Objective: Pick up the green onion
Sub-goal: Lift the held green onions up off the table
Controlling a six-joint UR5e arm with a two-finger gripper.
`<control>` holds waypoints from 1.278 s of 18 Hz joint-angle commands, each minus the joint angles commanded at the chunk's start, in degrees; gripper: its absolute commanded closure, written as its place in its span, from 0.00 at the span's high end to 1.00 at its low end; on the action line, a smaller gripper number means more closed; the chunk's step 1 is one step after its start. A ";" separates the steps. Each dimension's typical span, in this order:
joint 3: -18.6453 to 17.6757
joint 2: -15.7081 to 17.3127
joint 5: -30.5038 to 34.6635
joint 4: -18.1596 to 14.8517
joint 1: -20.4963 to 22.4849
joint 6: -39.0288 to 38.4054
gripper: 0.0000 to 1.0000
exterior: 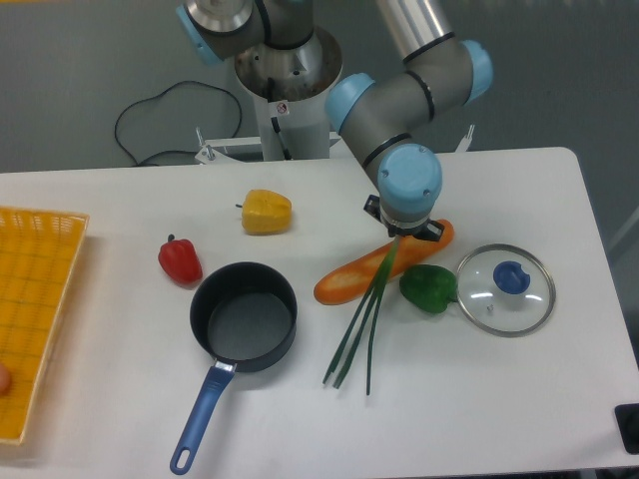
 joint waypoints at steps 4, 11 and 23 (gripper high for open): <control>2.73 0.35 -0.26 0.00 0.26 0.00 0.14; 7.57 1.14 -6.42 -4.40 3.34 0.09 0.14; 7.74 1.93 -9.84 -4.13 4.31 2.29 0.14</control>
